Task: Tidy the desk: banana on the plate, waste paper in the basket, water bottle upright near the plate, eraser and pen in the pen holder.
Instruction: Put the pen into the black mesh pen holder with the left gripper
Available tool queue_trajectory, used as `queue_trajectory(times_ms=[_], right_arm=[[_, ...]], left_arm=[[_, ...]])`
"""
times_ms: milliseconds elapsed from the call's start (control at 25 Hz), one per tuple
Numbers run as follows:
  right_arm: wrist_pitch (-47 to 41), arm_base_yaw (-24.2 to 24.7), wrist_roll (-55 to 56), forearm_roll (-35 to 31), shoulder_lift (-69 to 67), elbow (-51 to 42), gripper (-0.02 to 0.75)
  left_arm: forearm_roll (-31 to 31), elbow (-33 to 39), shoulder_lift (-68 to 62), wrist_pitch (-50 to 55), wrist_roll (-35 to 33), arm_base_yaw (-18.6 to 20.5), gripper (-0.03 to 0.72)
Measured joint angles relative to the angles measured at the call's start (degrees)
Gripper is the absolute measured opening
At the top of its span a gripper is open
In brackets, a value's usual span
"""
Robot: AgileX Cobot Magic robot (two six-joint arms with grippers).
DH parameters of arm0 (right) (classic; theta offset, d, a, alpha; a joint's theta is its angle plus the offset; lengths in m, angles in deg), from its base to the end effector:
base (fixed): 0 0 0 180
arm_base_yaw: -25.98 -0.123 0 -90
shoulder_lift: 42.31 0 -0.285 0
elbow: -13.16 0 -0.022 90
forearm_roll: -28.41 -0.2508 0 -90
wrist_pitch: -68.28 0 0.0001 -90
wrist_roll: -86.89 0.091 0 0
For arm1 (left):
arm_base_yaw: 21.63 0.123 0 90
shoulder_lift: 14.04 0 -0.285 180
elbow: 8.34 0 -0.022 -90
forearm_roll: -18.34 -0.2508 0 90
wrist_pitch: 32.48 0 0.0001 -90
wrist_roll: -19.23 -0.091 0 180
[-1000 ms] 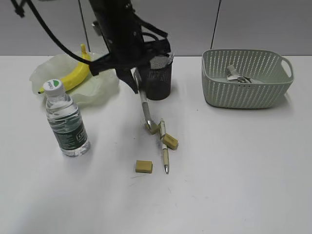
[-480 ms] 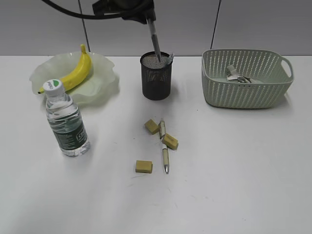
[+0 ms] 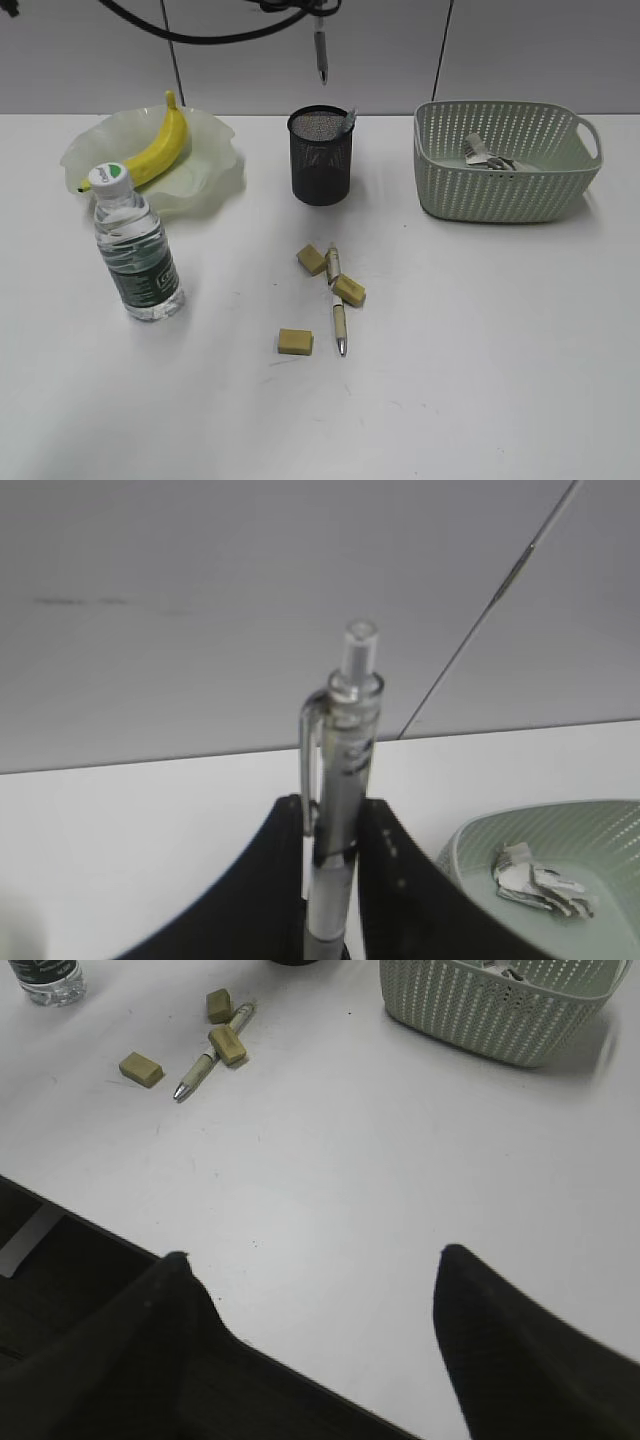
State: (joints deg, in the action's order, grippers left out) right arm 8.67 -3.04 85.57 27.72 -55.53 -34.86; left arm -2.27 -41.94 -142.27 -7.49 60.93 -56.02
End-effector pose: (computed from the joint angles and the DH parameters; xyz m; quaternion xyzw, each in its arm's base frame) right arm 0.0082 0.0056 0.2814 -0.2275 0.8394 0.1240 0.4778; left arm 0.4264 -0.2754 0.3060 0.0477 0.8552 -0.1893 0.4801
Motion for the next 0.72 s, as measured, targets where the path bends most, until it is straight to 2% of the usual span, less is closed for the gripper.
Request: queue_trajectory(times_ms=[440,720], right_arm=[[0.0,0.0,0.0,0.0,0.0,0.0,0.581],[0.0,0.0,0.0,0.0,0.0,0.0,0.581]], left_arm=[[-1.0,0.0,-7.1,-2.1,-0.1,0.2,0.118],[-6.2,0.0,-10.5,-4.9,-0.1,0.2,0.118]])
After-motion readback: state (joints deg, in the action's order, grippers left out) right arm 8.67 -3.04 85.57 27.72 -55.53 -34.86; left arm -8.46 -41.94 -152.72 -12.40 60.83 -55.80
